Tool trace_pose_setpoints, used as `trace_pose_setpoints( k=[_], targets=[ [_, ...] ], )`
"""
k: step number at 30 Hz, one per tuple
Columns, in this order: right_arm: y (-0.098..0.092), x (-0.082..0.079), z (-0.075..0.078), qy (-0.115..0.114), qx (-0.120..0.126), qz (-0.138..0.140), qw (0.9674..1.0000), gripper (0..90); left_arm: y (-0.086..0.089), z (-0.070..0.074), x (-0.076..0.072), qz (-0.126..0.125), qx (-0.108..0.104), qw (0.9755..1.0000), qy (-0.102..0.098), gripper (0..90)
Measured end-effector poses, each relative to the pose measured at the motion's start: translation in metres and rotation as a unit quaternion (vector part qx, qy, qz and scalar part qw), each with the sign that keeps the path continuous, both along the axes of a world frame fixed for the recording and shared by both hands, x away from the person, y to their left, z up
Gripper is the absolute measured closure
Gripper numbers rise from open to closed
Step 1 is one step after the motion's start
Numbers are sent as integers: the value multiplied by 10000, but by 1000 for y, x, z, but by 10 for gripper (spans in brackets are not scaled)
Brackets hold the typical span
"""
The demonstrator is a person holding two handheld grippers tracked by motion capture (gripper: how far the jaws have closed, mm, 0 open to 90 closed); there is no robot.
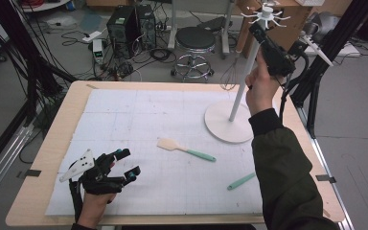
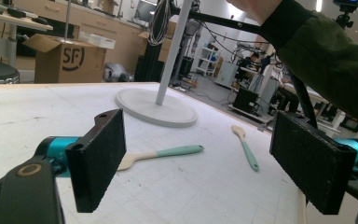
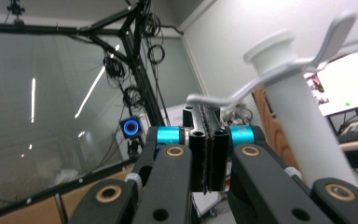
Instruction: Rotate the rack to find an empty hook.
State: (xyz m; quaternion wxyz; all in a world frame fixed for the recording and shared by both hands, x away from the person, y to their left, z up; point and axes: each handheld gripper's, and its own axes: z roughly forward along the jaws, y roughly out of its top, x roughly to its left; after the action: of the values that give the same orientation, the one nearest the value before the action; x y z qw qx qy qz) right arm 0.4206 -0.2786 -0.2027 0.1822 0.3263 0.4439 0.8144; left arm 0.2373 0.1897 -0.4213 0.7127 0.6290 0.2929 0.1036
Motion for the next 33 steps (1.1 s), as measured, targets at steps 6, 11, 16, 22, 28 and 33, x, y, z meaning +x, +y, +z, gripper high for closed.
trace_pose_setpoints(
  k=[6,11,16,22,28,33],
  targets=[
    [3,-5,-4,-30,-149,25,9999,900,-1,0,-1,-5,12,10000,-7,189],
    [-6,-8,-12,53,-104,-48,9999,900,-2,0,-1,-18,28,10000,-4,189],
    [-20,-10,-14,46,30,-211,9998,900,-3,0,-1,-31,39,10000,-6,189],
    [-39,-11,-16,80,139,-458,9988,900,-5,-1,0,-48,44,10000,13,190],
    [-53,-13,-13,73,242,-711,9971,900,-5,-1,0,-59,43,10000,32,190],
    [-55,-13,-8,79,284,-841,9960,900,-6,-1,1,-64,54,10000,25,191]
  ],
)
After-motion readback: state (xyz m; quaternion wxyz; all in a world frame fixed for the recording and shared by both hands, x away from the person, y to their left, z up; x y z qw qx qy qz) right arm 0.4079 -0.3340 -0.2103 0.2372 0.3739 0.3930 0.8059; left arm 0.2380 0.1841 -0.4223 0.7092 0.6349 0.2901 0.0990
